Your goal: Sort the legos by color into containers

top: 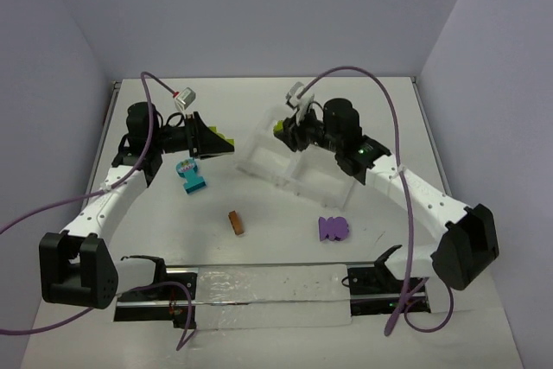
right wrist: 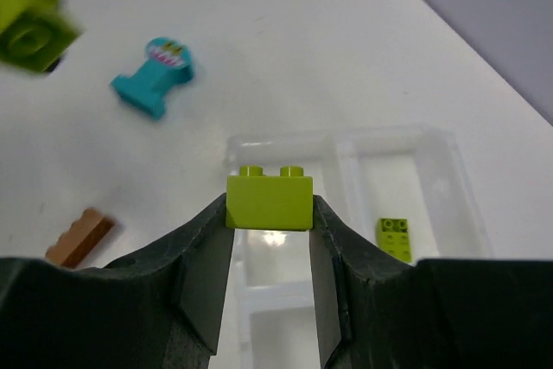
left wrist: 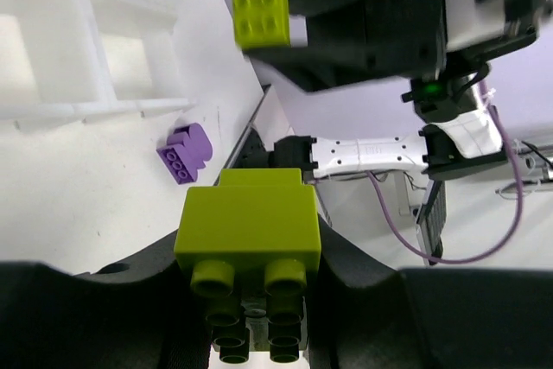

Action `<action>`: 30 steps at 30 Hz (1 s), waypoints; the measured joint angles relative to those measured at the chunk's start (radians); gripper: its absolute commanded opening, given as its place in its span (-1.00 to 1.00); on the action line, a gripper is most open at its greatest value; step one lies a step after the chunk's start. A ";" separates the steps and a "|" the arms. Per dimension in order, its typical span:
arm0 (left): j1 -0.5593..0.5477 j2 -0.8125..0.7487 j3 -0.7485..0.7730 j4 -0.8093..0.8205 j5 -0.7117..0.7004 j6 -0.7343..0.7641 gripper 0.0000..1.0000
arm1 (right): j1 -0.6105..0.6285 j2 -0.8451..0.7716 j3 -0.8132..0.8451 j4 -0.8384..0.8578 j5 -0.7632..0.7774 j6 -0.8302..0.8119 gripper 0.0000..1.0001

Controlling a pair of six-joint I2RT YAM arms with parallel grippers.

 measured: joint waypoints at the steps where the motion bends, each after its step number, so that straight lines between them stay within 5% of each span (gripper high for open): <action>1: 0.000 0.000 0.001 -0.001 -0.009 0.000 -0.99 | -0.009 0.037 0.047 -0.019 0.046 0.040 -0.98; 7: 0.000 -0.003 0.025 -0.061 -0.091 0.031 -1.00 | -0.047 0.441 0.589 -0.345 0.345 0.308 -0.99; 16: 0.000 -0.043 0.039 -0.132 -0.139 0.067 -1.00 | -0.094 0.637 0.686 -0.573 0.436 0.538 -0.83; 19: 0.000 -0.050 0.039 -0.147 -0.146 0.075 -0.99 | -0.117 0.681 0.719 -0.613 0.432 0.591 -0.64; 30: -0.002 -0.052 0.039 -0.162 -0.159 0.076 -0.99 | -0.140 0.745 0.773 -0.660 0.369 0.663 0.63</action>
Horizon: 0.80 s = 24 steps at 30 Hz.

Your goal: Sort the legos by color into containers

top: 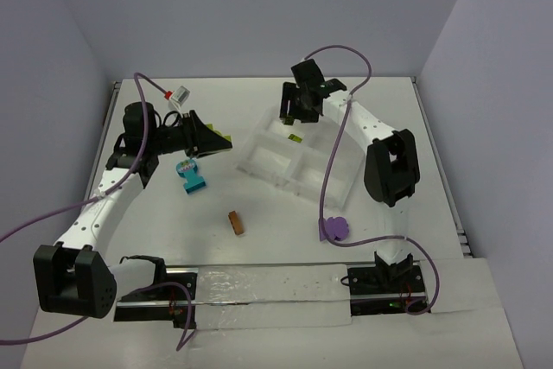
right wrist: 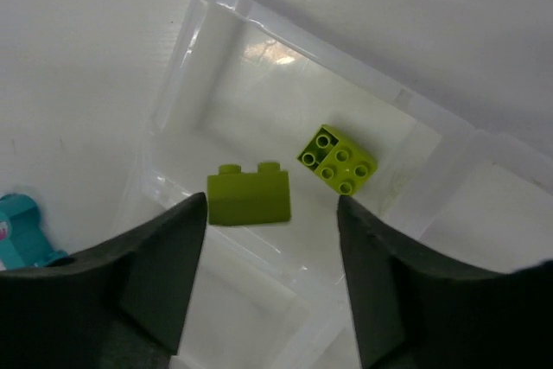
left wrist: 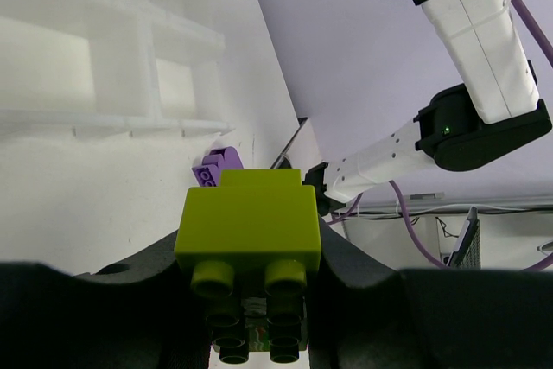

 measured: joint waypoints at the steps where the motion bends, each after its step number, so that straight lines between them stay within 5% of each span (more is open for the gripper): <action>1: -0.002 0.000 0.000 0.000 -0.001 0.000 -1.00 | 0.000 0.001 0.006 -0.002 -0.006 -0.002 0.66; 12: -0.031 0.025 0.057 -0.059 -0.010 0.053 -0.99 | 0.001 -0.131 0.014 0.020 -0.063 -0.083 0.59; 21: -0.039 0.056 0.063 -0.048 0.054 0.049 -0.99 | 0.121 -0.887 -0.852 0.707 -0.312 -0.496 0.59; 24: -0.051 0.057 0.063 -0.026 0.086 0.041 -0.99 | 0.156 -0.921 -0.890 0.818 -0.380 -0.595 0.58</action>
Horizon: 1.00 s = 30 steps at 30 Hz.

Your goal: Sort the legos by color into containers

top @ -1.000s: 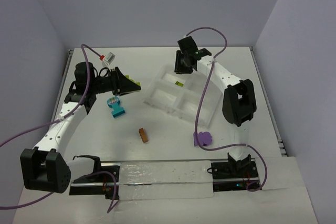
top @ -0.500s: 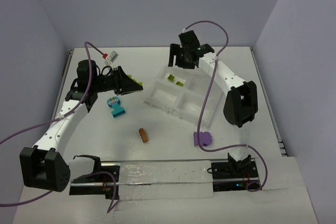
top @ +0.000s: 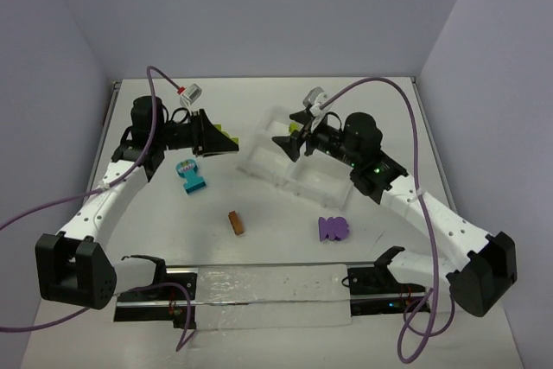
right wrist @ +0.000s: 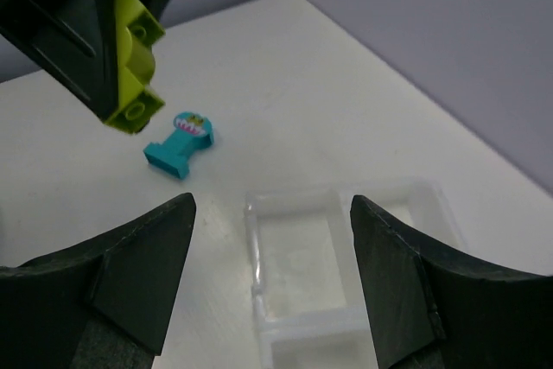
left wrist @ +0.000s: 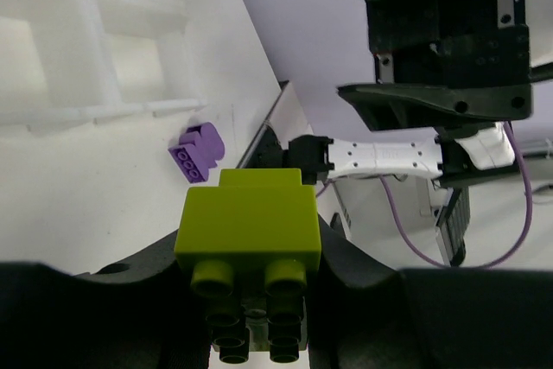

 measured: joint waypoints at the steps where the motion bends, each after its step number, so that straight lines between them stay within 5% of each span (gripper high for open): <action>1: -0.007 0.000 0.000 0.009 0.015 -0.005 -0.99 | 0.013 0.017 0.007 0.017 -0.019 -0.044 0.59; 13: -0.084 -0.003 0.005 0.063 0.123 -0.008 -0.99 | 0.126 0.117 0.062 -0.052 -0.180 -0.291 0.54; 30: -0.104 0.002 0.019 0.041 0.124 0.012 -0.99 | 0.194 0.129 0.115 -0.098 -0.226 -0.364 0.41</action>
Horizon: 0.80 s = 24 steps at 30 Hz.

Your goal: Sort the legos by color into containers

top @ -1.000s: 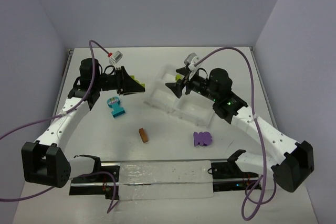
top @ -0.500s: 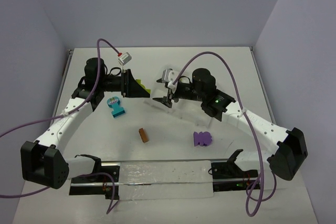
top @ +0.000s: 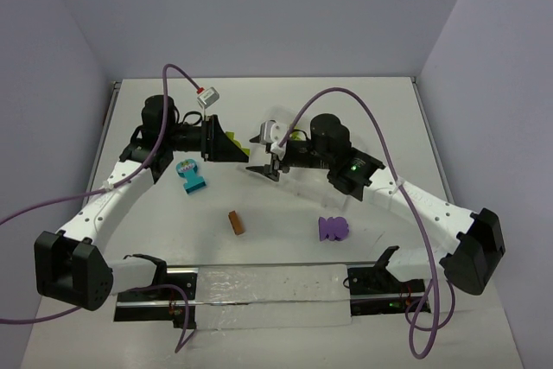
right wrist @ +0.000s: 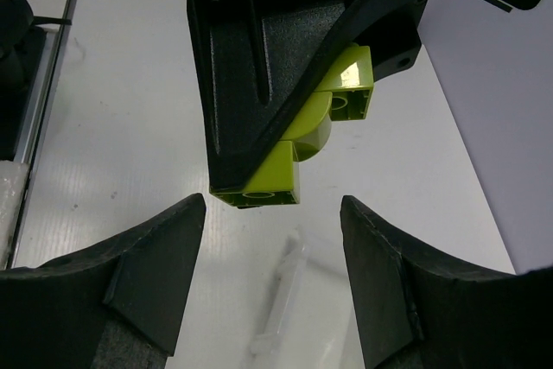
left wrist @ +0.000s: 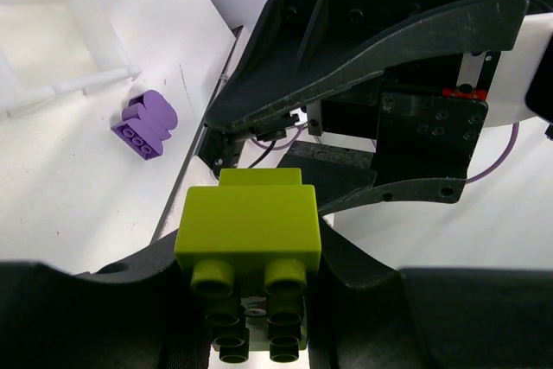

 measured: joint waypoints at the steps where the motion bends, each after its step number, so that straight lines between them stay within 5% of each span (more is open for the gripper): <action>1: 0.000 0.001 0.000 0.000 0.000 0.000 -0.99 | 0.002 0.001 0.001 -0.003 0.000 -0.001 0.41; 13: -0.008 0.007 0.001 0.003 -0.001 -0.001 -0.99 | 0.007 0.011 0.004 0.012 0.000 0.006 0.26; 16: -0.011 0.007 0.001 0.002 -0.002 -0.002 -0.99 | 0.007 0.019 0.004 0.024 0.000 0.019 0.12; 21: -0.009 0.007 0.002 0.003 -0.017 -0.010 -0.96 | 0.010 0.030 0.005 0.027 -0.008 0.027 -0.49; 22: -0.007 0.007 0.002 0.000 -0.019 -0.017 -0.88 | 0.011 0.031 0.005 0.028 -0.007 0.025 -0.58; 24: -0.006 0.007 0.002 -0.003 -0.023 -0.023 -0.28 | 0.012 0.031 0.005 0.028 -0.006 0.024 -0.77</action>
